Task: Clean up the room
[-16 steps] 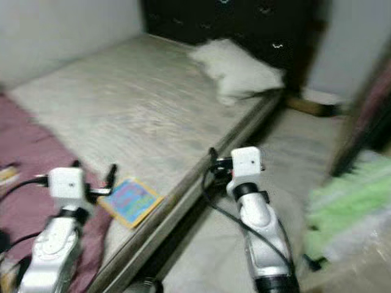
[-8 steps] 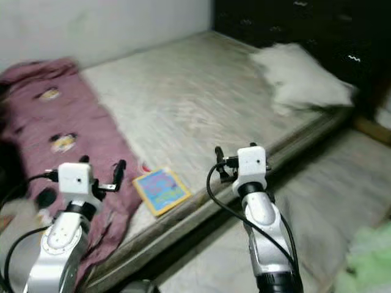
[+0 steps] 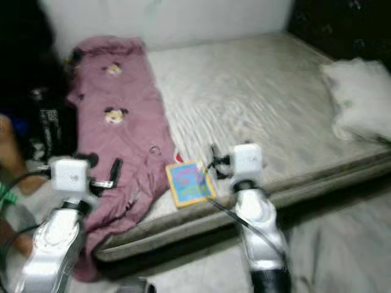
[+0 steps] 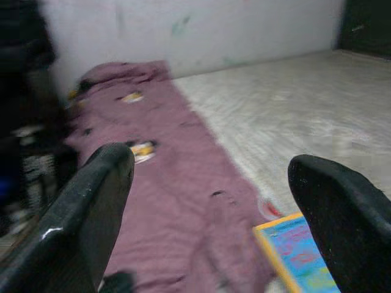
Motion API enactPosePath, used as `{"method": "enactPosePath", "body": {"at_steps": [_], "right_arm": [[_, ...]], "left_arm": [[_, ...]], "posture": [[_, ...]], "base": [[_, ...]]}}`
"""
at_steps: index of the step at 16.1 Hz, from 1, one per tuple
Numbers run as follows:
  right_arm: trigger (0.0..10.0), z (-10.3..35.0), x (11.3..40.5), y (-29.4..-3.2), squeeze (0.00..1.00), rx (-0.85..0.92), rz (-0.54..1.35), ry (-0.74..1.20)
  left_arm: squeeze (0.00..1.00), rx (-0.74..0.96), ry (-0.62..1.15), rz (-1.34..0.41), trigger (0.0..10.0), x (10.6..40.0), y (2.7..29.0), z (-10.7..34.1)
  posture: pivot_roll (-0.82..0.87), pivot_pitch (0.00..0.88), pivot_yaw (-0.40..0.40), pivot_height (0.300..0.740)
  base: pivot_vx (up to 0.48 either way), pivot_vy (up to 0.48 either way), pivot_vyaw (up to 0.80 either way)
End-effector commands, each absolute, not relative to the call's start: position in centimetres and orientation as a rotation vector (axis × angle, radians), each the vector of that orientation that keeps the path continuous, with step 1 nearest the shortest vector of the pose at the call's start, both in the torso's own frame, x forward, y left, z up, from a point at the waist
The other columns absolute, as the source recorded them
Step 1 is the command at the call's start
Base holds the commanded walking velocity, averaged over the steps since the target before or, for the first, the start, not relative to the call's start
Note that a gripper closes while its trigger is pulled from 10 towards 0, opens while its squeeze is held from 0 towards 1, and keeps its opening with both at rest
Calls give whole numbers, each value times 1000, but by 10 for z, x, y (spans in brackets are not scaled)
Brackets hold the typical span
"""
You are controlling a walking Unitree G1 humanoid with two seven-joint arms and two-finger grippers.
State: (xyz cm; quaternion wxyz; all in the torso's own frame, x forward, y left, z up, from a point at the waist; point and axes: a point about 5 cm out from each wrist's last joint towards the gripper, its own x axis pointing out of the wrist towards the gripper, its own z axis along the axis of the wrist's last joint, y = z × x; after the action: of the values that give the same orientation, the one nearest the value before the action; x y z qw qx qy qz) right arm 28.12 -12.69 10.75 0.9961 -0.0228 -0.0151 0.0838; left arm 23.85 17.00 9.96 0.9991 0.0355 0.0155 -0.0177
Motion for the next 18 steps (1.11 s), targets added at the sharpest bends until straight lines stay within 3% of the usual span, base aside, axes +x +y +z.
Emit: {"method": "enactPosePath", "body": {"at_steps": [1, 11, 18], "right_arm": [[10000, 107, 281, -137, 0, -59, 141, -30], [10000, 107, 284, -138, 0, -61, 140, -32], [10000, 106, 286, -140, 0, -59, 129, -31]], "left_arm": [[0, 61, 18, -56, 10000, 240, 165, 103], [0, 40, 11, -55, 10000, 241, 164, 103], [0, 30, -4, -78, 10000, 243, 162, 105]], "posture": [[65, 0, 5, 740], [67, 0, -3, 740], [65, 0, -3, 740]], "base": [[0, 0, 800], [0, 0, 766], [0, 0, 0]]}}
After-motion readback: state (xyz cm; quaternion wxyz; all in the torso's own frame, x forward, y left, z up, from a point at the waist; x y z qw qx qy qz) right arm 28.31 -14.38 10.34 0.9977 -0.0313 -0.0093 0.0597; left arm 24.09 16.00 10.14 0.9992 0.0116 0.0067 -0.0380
